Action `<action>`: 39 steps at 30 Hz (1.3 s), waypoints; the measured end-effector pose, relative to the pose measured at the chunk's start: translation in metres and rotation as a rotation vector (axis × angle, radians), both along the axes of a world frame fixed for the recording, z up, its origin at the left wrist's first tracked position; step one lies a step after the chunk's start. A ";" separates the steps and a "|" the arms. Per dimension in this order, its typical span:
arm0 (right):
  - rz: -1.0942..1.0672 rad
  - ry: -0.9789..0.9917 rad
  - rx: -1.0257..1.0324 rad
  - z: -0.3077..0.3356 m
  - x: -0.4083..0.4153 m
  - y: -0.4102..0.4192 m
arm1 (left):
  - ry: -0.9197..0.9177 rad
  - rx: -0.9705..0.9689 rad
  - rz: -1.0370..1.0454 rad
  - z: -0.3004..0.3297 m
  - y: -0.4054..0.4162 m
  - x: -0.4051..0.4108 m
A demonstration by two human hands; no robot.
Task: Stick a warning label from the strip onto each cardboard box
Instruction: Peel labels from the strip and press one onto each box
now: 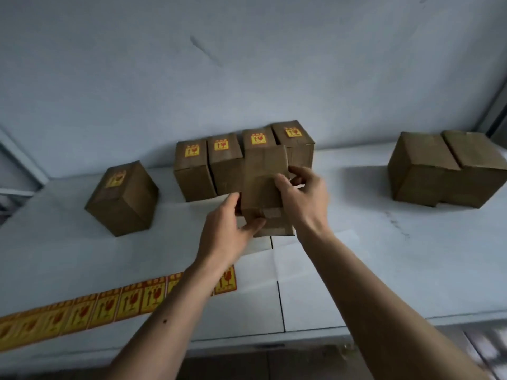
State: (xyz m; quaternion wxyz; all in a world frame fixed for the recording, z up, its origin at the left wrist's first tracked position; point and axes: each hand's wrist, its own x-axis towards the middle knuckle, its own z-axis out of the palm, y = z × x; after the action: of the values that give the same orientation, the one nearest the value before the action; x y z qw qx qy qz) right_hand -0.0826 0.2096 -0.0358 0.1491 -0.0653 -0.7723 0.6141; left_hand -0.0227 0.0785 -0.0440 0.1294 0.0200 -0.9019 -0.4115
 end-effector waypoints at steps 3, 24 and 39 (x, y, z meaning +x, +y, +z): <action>0.083 -0.065 -0.016 -0.018 0.009 -0.026 | -0.051 0.033 0.069 -0.015 -0.021 0.012; 0.307 0.020 0.465 -0.076 0.077 -0.040 | -0.478 -0.375 -0.086 -0.053 -0.076 0.022; 0.394 -0.040 0.589 -0.081 0.066 -0.029 | -0.441 -0.110 -0.142 -0.057 -0.083 0.020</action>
State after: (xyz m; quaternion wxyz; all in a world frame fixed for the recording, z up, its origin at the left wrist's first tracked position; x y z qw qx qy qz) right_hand -0.0169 0.1804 -0.1163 0.0251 0.1189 -0.9168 0.3804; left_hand -0.0026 -0.0047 -0.1007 -0.0992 0.0389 -0.9286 -0.3553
